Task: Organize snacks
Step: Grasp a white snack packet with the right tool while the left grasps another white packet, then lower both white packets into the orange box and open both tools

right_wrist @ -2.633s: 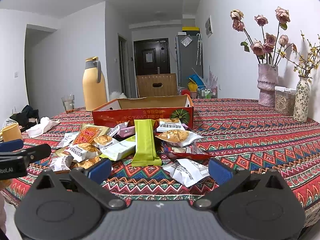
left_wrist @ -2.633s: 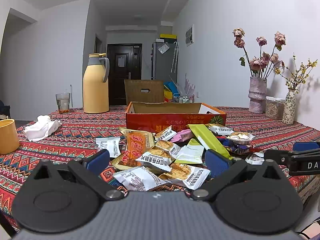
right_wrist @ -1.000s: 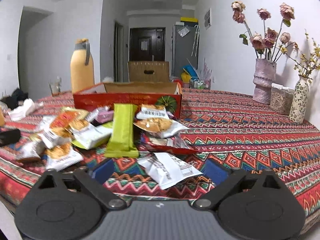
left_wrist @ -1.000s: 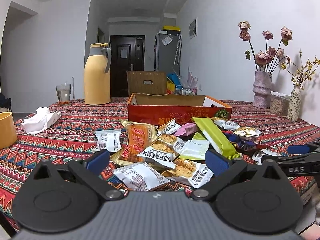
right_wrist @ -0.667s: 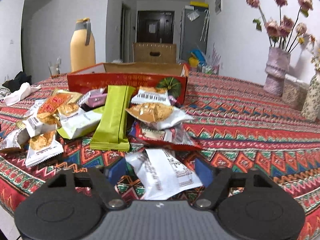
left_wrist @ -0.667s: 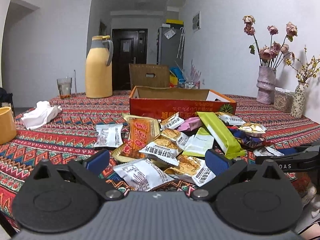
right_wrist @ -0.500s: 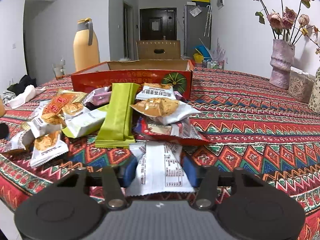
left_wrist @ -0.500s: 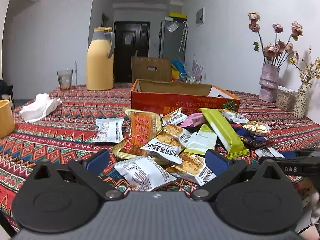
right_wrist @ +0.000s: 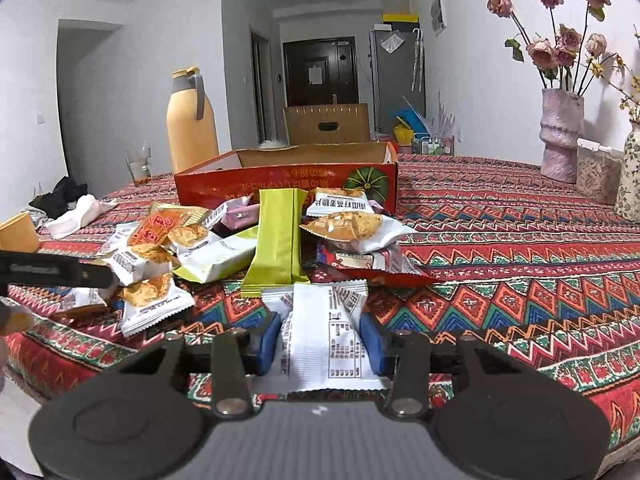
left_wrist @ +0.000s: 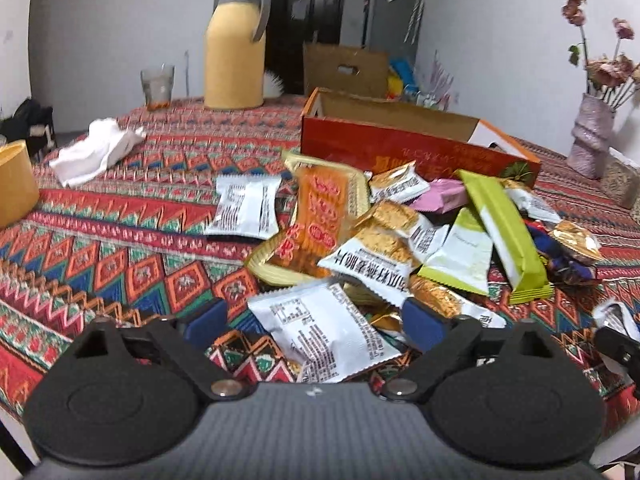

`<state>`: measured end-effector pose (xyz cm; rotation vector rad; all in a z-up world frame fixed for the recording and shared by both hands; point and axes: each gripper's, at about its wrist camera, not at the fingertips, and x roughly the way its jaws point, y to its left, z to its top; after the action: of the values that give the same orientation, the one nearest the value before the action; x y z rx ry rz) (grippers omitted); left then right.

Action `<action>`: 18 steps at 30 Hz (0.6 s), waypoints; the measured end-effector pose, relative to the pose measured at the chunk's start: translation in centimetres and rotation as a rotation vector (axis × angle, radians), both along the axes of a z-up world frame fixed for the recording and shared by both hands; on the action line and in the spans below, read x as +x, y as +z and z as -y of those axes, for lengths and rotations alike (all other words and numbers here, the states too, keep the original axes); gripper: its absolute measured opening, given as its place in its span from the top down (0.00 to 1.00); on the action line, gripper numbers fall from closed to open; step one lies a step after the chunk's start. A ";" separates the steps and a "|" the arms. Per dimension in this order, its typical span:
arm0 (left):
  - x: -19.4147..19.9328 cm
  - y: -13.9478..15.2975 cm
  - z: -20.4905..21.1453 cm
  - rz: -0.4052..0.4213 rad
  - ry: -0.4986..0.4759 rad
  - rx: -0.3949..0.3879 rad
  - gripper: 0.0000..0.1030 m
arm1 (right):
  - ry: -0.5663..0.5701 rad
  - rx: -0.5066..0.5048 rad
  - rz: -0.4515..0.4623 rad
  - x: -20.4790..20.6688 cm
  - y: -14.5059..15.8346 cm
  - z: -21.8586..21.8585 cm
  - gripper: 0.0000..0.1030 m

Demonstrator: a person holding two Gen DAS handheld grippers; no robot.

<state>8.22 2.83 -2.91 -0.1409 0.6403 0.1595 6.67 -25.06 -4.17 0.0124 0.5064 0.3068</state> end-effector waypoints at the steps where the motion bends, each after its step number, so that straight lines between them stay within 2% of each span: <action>1: 0.2 -0.3 -0.2 -0.018 0.006 -0.013 0.17 | -0.002 0.001 0.002 -0.2 0.0 0.0 0.58; 2: 0.4 -0.6 -0.4 -0.034 0.008 -0.024 0.26 | -0.004 0.001 0.004 -0.4 0.1 0.0 0.58; 4: 0.2 -0.8 -0.5 -0.028 0.015 -0.013 0.33 | -0.005 0.001 0.006 -0.7 0.1 0.0 0.58; 5: 0.1 -0.8 -0.5 -0.024 0.014 -0.013 0.41 | -0.005 0.000 0.006 -0.8 0.1 0.0 0.58; 6: -0.1 -0.7 -0.5 -0.020 0.008 -0.020 0.56 | -0.005 0.001 0.007 -1.0 0.1 0.0 0.58; 7: -0.3 -0.7 -0.7 -0.017 0.001 -0.026 0.59 | -0.006 0.001 0.007 -1.1 0.1 0.1 0.58; 13: -1.8 -0.5 -0.9 0.000 -0.005 -0.012 0.60 | -0.012 0.004 0.017 -1.8 0.3 0.1 0.58; 18: -3.3 0.8 -0.9 0.051 -0.018 0.015 0.60 | -0.019 0.008 0.036 -2.2 0.7 0.3 0.58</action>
<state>4.94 3.77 -2.10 -0.1241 0.5892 0.1434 4.44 -25.37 -3.49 0.0199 0.4691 0.2898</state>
